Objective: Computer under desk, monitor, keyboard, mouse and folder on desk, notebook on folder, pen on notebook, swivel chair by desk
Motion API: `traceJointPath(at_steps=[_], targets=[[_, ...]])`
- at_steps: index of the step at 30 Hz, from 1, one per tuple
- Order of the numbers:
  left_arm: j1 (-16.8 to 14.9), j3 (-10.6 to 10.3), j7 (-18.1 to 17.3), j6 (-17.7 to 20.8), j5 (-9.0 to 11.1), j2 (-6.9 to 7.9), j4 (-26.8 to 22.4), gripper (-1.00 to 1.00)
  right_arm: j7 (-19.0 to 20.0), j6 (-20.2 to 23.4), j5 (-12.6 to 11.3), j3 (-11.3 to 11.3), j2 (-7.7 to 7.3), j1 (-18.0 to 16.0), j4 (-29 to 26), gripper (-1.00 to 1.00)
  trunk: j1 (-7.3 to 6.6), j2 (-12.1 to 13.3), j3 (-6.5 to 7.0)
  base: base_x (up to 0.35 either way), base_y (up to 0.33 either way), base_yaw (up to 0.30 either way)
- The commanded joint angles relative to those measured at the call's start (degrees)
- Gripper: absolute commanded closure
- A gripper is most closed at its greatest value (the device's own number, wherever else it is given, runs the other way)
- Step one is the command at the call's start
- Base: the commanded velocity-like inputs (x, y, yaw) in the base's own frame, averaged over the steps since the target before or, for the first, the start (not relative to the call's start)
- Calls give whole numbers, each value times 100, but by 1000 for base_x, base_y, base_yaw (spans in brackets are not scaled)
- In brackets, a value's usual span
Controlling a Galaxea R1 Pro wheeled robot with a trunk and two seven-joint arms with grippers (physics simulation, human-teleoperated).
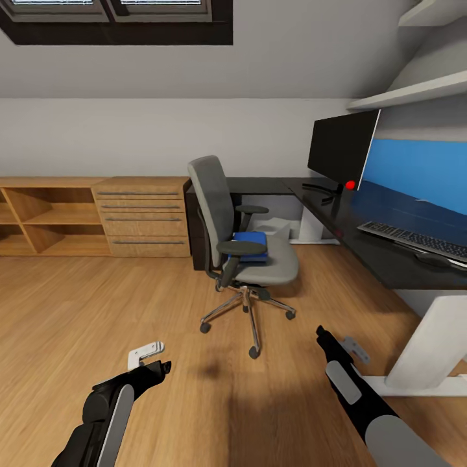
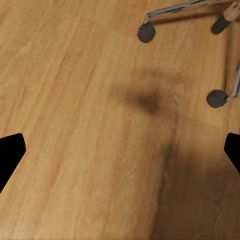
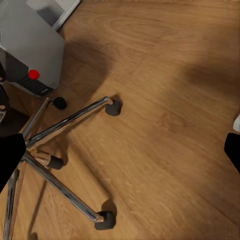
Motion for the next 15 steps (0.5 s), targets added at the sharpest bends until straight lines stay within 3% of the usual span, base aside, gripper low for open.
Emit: traceJointPath(at_steps=[1, 10, 13, 14, 15], targets=[[-4, -4, 39, 18, 55, -14, -1, -100, -22, -57, -48, 74, 2, -5, -10, -100, -1, -2, -6, 0, 0, 0], [-4, -9, 45, 15, 48, -15, 3, -100, -59, -27, -50, 57, -4, -40, 7, -100, -1, -2, -6, 0, 0, 0], [-4, -8, 51, 15, 45, -14, 3, -100, -66, -17, -63, 43, -48, -396, 93, -100, -1, -2, -6, 0, 0, 0], [-4, -8, 55, 15, 46, -13, 2, -100, -62, -16, -67, 35, -87, -769, 323, -100, -1, -2, -6, 0, 0, 0], [-4, -8, 58, 15, 47, -13, 0, -100, -58, -17, -68, 34, -94, -896, 434, -100, -1, -2, -6, 0, 0, 0]])
